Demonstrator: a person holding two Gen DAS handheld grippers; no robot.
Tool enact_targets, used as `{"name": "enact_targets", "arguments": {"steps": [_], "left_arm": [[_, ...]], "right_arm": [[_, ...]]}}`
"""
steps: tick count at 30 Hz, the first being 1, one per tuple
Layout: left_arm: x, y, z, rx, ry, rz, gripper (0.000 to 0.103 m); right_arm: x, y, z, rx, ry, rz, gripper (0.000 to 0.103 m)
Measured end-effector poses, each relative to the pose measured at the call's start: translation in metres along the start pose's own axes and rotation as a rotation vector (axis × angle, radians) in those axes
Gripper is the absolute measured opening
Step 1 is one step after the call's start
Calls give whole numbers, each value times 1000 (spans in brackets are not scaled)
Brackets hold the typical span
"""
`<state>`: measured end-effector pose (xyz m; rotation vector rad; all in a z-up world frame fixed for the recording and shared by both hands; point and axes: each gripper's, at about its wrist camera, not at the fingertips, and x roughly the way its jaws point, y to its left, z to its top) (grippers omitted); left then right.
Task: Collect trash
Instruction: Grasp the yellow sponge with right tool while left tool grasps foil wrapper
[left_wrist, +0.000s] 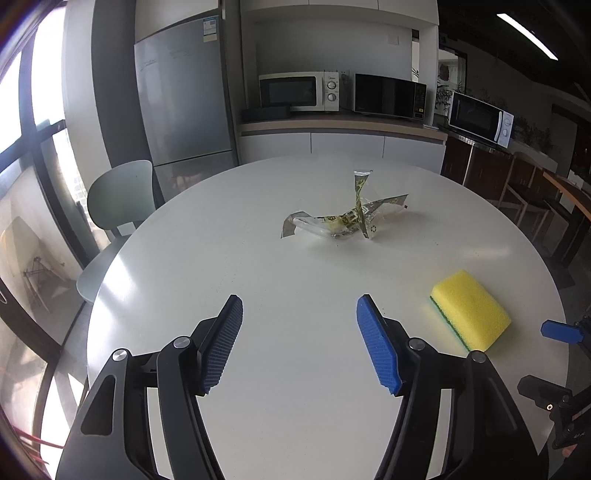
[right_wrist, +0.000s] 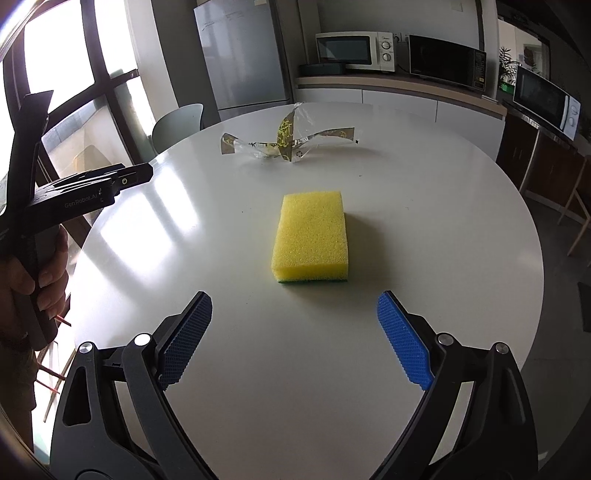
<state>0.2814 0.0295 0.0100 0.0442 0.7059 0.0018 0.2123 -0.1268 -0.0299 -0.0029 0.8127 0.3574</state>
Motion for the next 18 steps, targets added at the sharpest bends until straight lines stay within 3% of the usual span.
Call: {"name": "enact_targets", "arguments": {"steps": [4, 9, 18], "left_arm": [[30, 8, 18, -6, 37, 16, 64], [58, 19, 29, -64, 81, -34, 64], [110, 29, 47, -64, 129, -27, 65]], "right_arm": [[16, -3, 10, 1, 27, 2, 87], [34, -5, 17, -3, 56, 5, 87], [60, -7, 26, -18, 104, -15, 86]]}}
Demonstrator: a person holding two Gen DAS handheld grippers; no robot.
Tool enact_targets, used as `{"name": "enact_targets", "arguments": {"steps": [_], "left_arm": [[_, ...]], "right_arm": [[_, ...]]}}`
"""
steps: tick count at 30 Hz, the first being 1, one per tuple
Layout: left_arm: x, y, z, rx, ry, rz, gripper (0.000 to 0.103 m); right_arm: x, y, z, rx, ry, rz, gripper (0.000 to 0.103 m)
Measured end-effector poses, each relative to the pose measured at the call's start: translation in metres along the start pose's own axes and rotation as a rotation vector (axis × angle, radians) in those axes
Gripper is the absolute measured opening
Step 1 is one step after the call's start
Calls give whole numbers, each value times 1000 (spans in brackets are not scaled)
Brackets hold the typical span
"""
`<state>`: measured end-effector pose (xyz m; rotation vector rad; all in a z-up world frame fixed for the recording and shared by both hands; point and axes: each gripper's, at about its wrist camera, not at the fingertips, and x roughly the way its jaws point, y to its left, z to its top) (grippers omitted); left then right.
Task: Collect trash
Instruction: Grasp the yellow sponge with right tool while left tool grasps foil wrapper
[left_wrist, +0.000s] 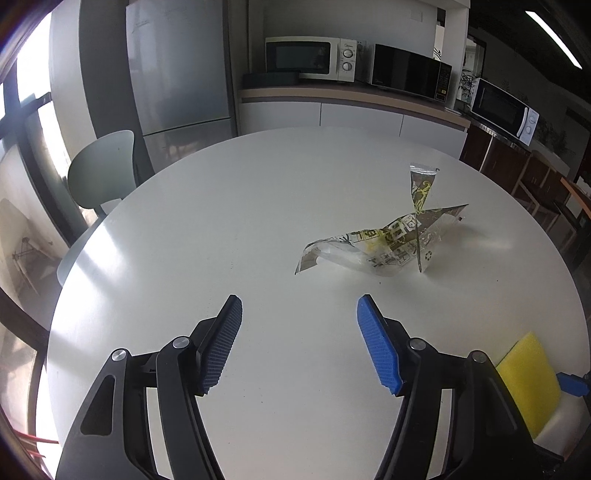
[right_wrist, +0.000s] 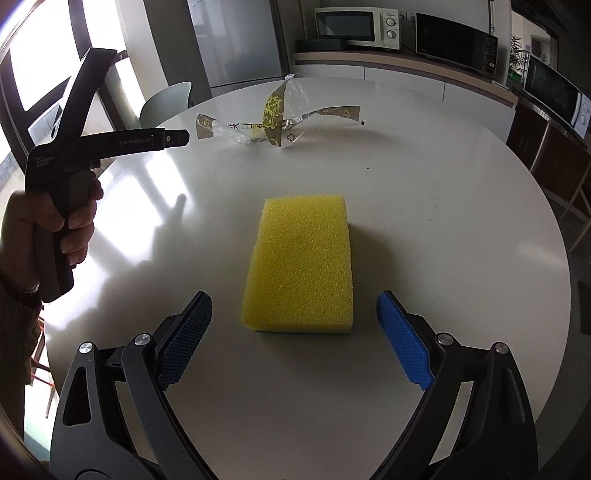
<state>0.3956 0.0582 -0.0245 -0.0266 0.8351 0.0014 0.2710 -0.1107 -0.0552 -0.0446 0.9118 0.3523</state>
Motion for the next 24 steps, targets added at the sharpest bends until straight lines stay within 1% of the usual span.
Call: {"name": "enact_targets", "arguments": {"steps": [2, 4, 8, 9, 10, 11, 12, 13, 15, 18, 22, 24], "left_arm": [[8, 3, 6, -14, 8, -24, 65], [15, 3, 12, -12, 6, -39, 65], [26, -2, 26, 15, -5, -63, 65], [31, -2, 28, 20, -1, -71, 65], [35, -3, 29, 24, 8, -74, 64], [38, -2, 30, 22, 13, -80, 56], [40, -2, 30, 21, 20, -95, 43], [41, -3, 30, 21, 26, -114, 38], [40, -5, 27, 25, 34, -133, 15], [35, -6, 23, 16, 28, -155, 2], [19, -10, 16, 28, -6, -159, 0], [12, -11, 12, 22, -10, -156, 0]], "right_arm": [[4, 0, 2, -6, 7, -2, 84], [8, -2, 5, -5, 15, -1, 80], [13, -3, 9, -2, 28, 6, 71], [14, -3, 9, -4, 24, 2, 70], [14, -2, 10, -4, 22, 1, 66], [14, -3, 11, -3, 21, 3, 60], [13, -3, 11, 0, 19, 6, 55], [13, -4, 11, 3, 18, 12, 55], [12, -4, 10, 8, 15, 20, 53], [9, -3, 8, 8, 6, 17, 50], [-1, -2, 4, 18, -14, 21, 49], [-6, -1, 1, 18, -22, 24, 49]]}}
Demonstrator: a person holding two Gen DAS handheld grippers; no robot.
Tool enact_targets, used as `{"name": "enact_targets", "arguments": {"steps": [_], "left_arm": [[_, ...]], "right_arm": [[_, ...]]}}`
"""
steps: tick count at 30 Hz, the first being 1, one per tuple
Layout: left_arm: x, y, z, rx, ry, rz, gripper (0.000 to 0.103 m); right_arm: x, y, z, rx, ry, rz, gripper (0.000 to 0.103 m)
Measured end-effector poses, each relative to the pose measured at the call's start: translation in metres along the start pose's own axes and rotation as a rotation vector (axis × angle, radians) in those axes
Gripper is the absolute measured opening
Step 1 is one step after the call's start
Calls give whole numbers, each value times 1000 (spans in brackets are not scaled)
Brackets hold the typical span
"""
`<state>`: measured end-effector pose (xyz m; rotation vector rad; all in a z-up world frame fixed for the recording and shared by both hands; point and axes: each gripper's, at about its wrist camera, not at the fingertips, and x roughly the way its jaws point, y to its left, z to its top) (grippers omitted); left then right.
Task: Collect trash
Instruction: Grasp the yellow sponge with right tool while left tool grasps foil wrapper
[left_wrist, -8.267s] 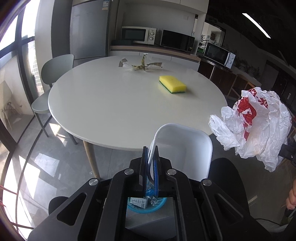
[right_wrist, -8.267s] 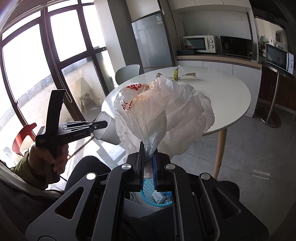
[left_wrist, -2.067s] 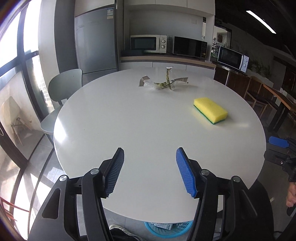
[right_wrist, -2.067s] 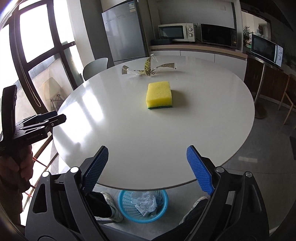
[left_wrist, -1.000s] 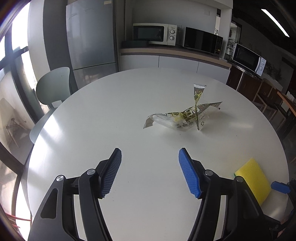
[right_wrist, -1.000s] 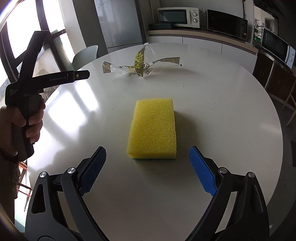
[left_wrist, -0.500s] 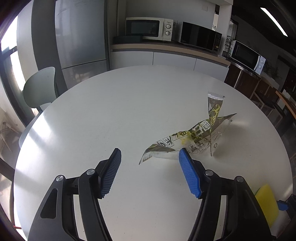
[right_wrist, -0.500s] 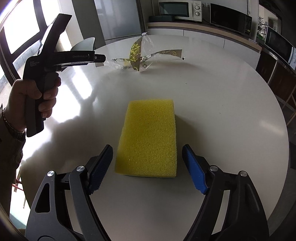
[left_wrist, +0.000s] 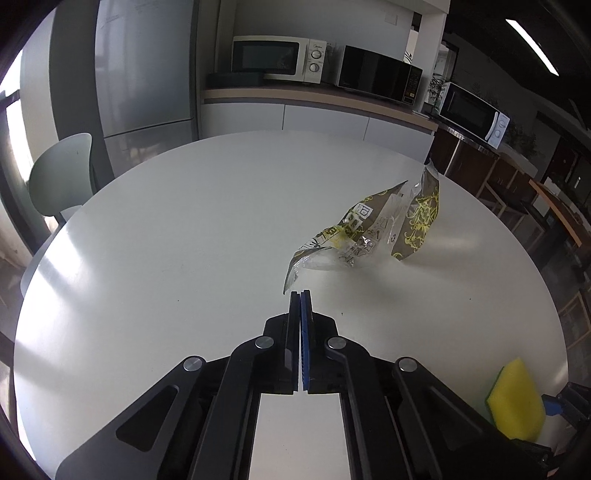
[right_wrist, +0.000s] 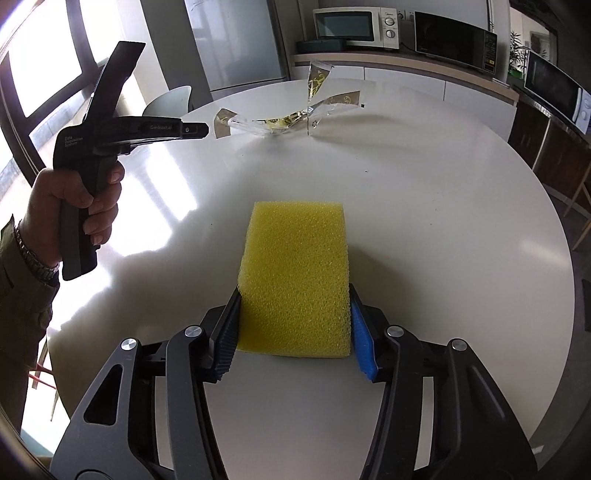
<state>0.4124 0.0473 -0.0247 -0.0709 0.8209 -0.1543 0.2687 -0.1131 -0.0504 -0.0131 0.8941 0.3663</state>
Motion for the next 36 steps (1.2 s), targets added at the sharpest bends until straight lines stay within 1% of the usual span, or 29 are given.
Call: {"name": "enact_targets", "arguments": {"steps": [3, 7, 10, 13, 15, 16, 17, 20, 22, 26, 29, 33, 34, 35, 36], "left_arm": [[-9, -4, -5, 2, -8, 3, 0], [-14, -9, -6, 25, -17, 33, 0], [-11, -4, -3, 11, -4, 43, 1], [-4, -1, -2, 9, 12, 52, 10], [-1, -2, -1, 12, 12, 51, 23], [1, -2, 0, 14, 14, 44, 28], [3, -3, 2, 18, 14, 43, 36], [9, -6, 8, 29, 9, 37, 39], [14, -8, 13, 34, 10, 33, 42], [30, -9, 22, 37, 26, 23, 45], [42, -8, 27, 38, 41, 9, 45], [56, -9, 31, 24, 65, -44, 45], [58, -8, 31, 20, 67, -49, 41], [60, -8, 31, 17, 72, -55, 25], [61, -8, 31, 13, 72, -60, 15]], "right_arm": [[-6, 1, -5, 5, -7, 2, 49], [-13, 2, -12, 7, -14, 7, 49], [-13, -3, -16, 13, -11, 10, 49], [-11, -5, -15, 17, -7, 12, 49], [-11, -5, -15, 21, -7, 18, 49], [-11, -5, -14, 21, -9, 19, 49], [-11, -5, -14, 22, -9, 20, 49], [-12, -6, -11, 21, -13, 22, 49], [-12, -7, -10, 19, -14, 23, 49], [-11, -8, -9, 11, -12, 26, 49], [-12, -9, -9, 2, -14, 26, 49], [-12, -11, -7, 6, -12, 28, 49], [-12, -12, -7, 7, -12, 27, 49], [-12, -12, -7, 7, -13, 26, 49], [-12, -13, -6, 8, -12, 27, 49]]}}
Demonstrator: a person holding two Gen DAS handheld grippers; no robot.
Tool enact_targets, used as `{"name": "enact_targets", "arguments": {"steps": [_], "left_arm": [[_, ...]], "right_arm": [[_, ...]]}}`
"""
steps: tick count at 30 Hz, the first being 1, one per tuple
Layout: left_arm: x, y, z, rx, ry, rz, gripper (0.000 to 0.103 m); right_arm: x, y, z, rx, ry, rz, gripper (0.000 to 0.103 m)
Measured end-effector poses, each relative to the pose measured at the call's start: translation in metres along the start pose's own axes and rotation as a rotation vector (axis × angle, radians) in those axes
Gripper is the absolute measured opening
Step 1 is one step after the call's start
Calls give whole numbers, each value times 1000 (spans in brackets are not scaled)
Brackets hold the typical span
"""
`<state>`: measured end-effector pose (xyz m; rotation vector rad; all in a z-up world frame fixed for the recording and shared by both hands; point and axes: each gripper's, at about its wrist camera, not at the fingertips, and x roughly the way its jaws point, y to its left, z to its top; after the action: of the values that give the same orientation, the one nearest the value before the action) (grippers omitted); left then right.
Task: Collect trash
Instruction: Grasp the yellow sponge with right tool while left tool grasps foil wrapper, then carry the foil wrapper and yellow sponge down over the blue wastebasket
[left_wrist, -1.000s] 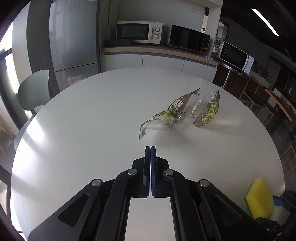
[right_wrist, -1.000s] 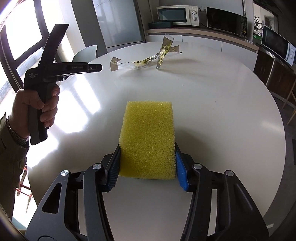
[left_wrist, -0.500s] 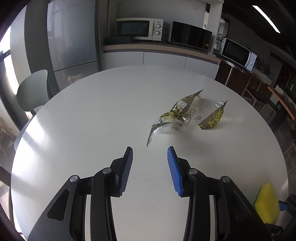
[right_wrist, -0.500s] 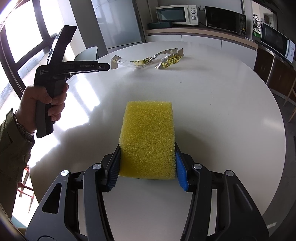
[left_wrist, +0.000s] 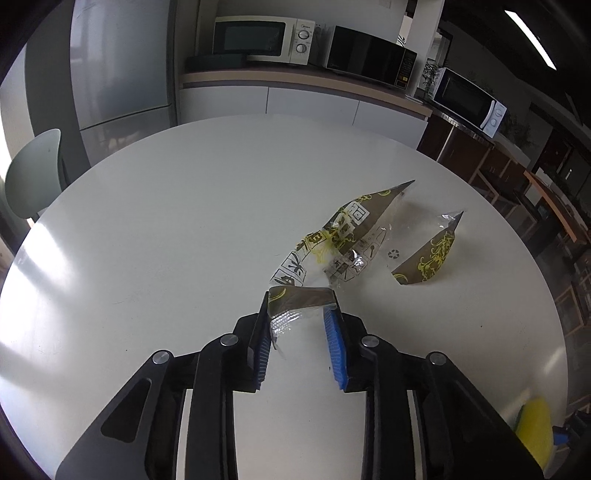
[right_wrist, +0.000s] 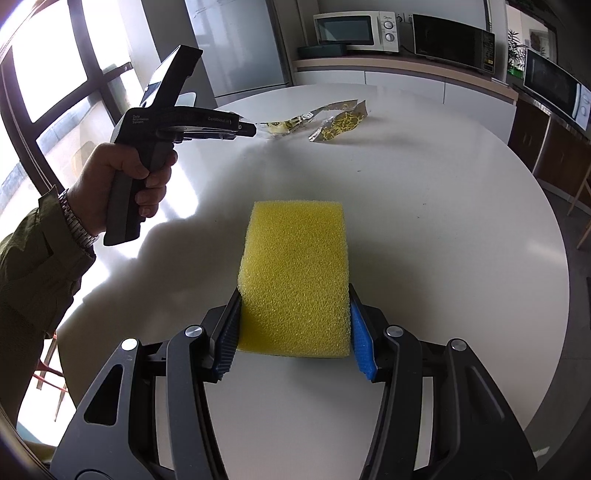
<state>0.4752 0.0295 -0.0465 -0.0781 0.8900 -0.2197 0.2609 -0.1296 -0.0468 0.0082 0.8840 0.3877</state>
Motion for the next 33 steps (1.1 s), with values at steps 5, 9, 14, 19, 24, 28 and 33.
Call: {"name": "enact_targets", "arguments": {"steps": [5, 9, 14, 19, 24, 28, 33], "left_arm": [[-13, -5, -5, 5, -43, -22, 3], [-34, -10, -15, -2, -69, -21, 2], [-77, -15, -39, -11, -119, 7, 1], [-125, -20, -75, -39, -146, 38, 1], [-172, -30, -117, -52, -203, 23, 1], [-200, -32, -146, -87, -213, 20, 1], [-228, -38, -180, -125, -218, 8, 1]], "right_arm": [[-2, 0, 0, 7, -6, -1, 49], [-10, 4, -2, 8, -20, 6, 49], [-23, 11, -5, 11, -45, 17, 49], [-36, 21, -16, 8, -64, 30, 49], [-47, 27, -34, 7, -69, 38, 49], [-56, 32, -48, 5, -75, 46, 49], [-70, 39, -65, 2, -90, 59, 49]]}}
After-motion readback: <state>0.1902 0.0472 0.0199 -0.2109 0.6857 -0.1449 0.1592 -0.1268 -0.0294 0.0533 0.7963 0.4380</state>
